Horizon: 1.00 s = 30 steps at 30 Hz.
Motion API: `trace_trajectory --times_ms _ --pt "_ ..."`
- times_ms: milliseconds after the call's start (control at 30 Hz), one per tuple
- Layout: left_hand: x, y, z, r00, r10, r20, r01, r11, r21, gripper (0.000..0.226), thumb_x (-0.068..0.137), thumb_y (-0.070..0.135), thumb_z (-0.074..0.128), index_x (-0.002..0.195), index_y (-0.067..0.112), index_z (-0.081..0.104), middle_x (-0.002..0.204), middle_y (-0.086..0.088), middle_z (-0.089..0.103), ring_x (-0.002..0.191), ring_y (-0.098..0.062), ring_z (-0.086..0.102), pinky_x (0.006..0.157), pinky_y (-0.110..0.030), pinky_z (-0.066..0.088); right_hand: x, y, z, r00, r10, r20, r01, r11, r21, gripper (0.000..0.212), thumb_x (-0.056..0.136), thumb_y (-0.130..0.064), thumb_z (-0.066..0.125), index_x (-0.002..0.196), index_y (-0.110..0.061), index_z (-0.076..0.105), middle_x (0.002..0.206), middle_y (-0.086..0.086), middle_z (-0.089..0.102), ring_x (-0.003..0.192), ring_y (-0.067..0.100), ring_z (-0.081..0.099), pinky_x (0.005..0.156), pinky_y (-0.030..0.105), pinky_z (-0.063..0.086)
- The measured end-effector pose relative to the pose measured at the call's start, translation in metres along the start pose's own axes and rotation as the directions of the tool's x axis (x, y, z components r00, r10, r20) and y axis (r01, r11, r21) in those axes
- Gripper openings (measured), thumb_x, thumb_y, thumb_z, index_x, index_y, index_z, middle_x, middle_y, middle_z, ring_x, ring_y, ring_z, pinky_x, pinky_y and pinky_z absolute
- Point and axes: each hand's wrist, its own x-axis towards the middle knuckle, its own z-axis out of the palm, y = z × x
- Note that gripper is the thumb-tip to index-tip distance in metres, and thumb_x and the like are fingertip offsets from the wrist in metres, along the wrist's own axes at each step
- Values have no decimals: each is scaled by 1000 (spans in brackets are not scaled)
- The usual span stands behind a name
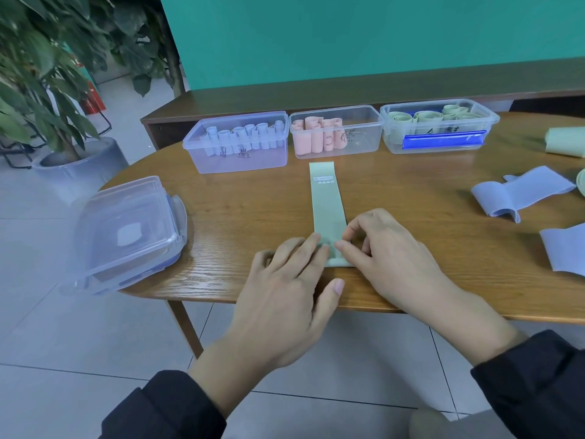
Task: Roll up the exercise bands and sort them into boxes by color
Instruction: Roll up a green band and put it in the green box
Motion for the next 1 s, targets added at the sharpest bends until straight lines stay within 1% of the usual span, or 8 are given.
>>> trace_trajectory --times_ms 200,333,433,567,700,833,900,1000 --pt "-1 2 1 999 52 -12 -52 998 23 71 106 60 23 145 10 53 153 -3 49 142 -17 40 106 -39 40 1 -3 2 1000 22 -12 -23 998 -54 19 101 -46 51 110 -29 51 114 -10 47 89 12 59 62 28 37" --pt "-6 1 8 976 130 -174 -143 988 -63 59 106 52 39 134 5 64 140 -2 59 133 -18 49 107 -36 41 3 -3 2 1000 25 -14 -27 996 -85 21 102 -44 49 114 -27 50 116 -9 47 86 10 56 54 17 29" --pt "-7 4 11 965 126 -232 -147 986 -78 56 106 50 43 127 4 68 131 -3 65 126 -19 55 104 -37 45 3 -3 2 1000 21 -16 -23 996 -88 21 102 -43 50 115 -26 50 118 -8 49 87 11 57 54 18 30" --pt "-4 9 10 975 80 -209 -102 990 -97 62 106 54 39 129 4 66 129 -4 67 124 -21 55 105 -37 46 4 -4 2 999 32 -36 -35 995 -95 21 102 -43 49 115 -26 51 119 -8 50 86 11 57 53 16 28" --pt "1 11 8 983 62 -172 -79 993 -92 65 106 56 32 129 4 64 125 -3 66 121 -21 53 105 -30 40 6 -5 4 997 26 -78 -35 994 -108 21 102 -42 48 113 -24 52 117 -7 52 90 14 60 57 24 35" --pt "7 12 6 993 69 -97 -74 996 -51 69 107 58 28 133 4 61 128 -3 63 123 -22 52 105 -33 42 8 -2 6 990 7 -141 -19 996 -83 15 100 -39 54 103 -25 53 108 -8 53 83 15 59 58 25 35" --pt "8 12 5 996 66 -57 -68 997 -40 69 106 59 27 135 5 59 130 -2 61 125 -21 50 106 -34 44 9 1 6 981 -21 -190 19 1000 -11 12 97 -35 61 94 -26 54 100 -9 54 75 11 55 54 21 34" --pt "10 11 3 998 63 -13 -63 997 -44 73 106 62 24 140 6 55 135 -2 59 129 -20 48 108 -35 42 7 10 6 966 -119 -228 145 985 99 13 93 -30 68 87 -24 59 91 -10 57 72 9 56 61 29 48"
